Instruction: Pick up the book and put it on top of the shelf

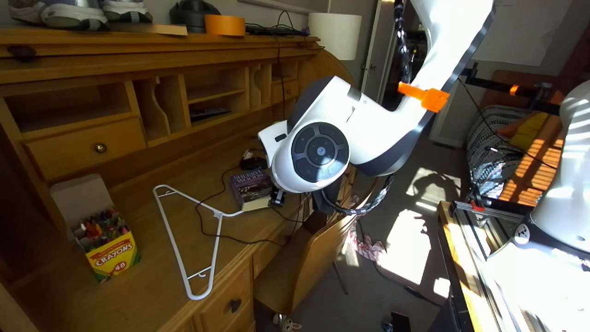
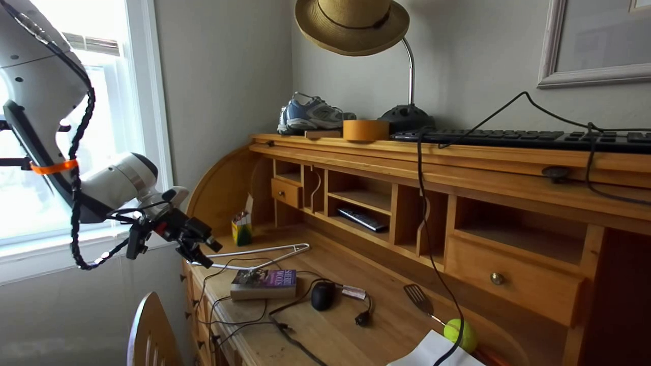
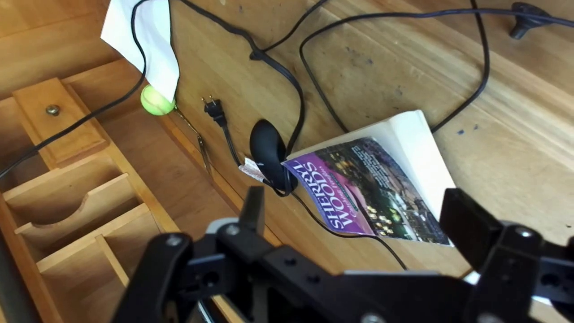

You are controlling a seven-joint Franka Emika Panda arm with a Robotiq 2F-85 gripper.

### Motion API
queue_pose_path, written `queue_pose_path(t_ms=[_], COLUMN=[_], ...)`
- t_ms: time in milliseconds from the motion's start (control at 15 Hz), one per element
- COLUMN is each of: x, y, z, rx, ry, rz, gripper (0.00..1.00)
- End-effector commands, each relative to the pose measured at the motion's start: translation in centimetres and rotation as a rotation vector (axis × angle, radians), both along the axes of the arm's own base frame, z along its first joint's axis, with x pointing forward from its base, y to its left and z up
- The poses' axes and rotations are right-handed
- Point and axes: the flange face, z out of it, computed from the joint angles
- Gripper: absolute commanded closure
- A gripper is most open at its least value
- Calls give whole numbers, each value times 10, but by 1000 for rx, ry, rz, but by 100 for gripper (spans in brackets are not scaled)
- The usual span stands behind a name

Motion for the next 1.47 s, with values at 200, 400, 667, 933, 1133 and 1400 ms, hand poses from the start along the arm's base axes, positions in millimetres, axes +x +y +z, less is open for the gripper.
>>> queue_pose_path(t_ms=[200,400,667,933,1133,1400], x=[16,29,48,60,66,73], y=[4,7,7,5,4,3], z=[-27,-41,-58,-78,-90,-100], rx=[-38,-52,-89,-110,-129,-156], ry=[63,76,67,68,60,62], rz=[56,85,115,136,161,201], gripper=[0,0,0,0,0,0])
